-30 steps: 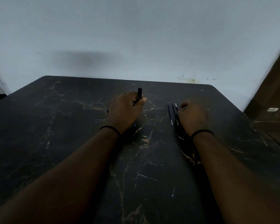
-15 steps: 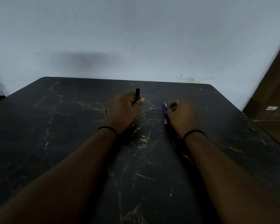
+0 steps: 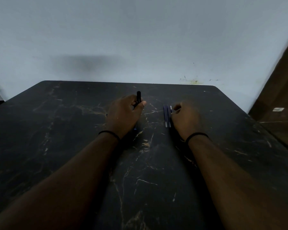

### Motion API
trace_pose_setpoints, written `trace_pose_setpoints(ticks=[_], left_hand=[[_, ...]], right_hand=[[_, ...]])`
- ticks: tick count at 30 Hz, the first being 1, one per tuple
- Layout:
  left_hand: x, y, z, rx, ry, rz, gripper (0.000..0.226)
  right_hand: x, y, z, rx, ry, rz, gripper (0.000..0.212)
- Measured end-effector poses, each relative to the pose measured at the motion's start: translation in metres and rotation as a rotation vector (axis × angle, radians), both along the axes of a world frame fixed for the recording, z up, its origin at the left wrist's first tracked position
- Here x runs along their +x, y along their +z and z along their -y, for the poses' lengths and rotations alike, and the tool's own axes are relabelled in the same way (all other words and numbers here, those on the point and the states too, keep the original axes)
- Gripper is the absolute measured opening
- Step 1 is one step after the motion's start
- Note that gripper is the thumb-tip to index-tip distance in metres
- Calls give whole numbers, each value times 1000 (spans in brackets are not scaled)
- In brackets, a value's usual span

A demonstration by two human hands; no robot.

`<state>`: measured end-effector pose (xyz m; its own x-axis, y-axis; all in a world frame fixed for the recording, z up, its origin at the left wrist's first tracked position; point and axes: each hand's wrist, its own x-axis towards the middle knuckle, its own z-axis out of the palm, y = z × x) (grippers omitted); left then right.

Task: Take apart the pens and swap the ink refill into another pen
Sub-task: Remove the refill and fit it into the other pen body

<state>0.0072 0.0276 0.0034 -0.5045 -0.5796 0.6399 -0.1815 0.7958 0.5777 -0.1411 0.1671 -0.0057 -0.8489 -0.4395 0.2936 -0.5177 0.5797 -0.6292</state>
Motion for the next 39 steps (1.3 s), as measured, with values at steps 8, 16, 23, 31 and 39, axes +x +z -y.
trace_pose_setpoints(ticks=[8,16,23,31,39], left_hand=[[0,1,0,-6,2,-4,31],[-1,-1,2,5,-4,-8,40],[-2,-2,5,19,-16,-9,43],[0,0,2,5,-9,16,43],[0,0,1,4,7,-3,35]], right_hand=[[-1,-1,0,13,-6,-16,12],[3,3,-2,6,-7,-56,10],[14,11,-3,53,45,-115,21],[32,11,2,239,66,-232,33],[55,24,7,338,44,-292,28]])
